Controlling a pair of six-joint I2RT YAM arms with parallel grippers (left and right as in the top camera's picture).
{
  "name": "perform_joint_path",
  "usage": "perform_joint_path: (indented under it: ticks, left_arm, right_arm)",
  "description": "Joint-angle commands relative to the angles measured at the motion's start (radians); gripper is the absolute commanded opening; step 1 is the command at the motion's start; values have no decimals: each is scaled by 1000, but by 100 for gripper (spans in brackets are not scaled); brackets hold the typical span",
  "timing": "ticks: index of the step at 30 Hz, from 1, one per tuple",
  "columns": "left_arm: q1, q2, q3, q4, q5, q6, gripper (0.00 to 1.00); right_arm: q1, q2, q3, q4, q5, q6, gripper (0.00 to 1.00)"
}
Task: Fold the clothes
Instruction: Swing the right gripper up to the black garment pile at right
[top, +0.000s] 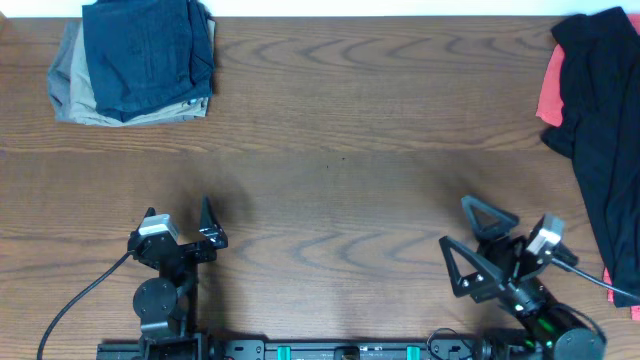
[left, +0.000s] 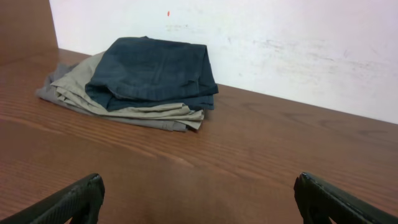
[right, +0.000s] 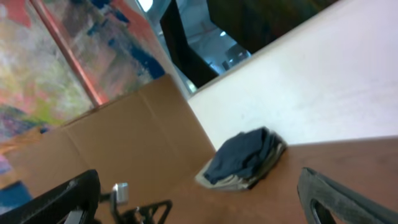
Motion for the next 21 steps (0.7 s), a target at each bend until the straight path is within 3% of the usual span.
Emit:
perform_joint_path:
  ticks: [1, 4, 7, 15, 21]
  left_arm:
    - [-4, -6, -17, -34, -15, 6, 98]
    - [-4, -6, -17, -34, -15, 6, 98]
    - [-4, -6, -17, -34, -15, 6, 98]
    - [-4, -6, -17, -34, -15, 6, 98]
    - [-4, -6, -17, -34, -15, 6, 98]
  right_arm:
    - [-7, 121, 151, -100, 46, -274, 99]
    - [-7, 293, 324, -322, 170, -483, 99]
    - [-7, 479, 494, -504, 353, -601, 99]
    - [-17, 1050, 1023, -1021, 942, -663, 99]
    - [-62, 1466, 1399, -1380, 970, -663, 99]
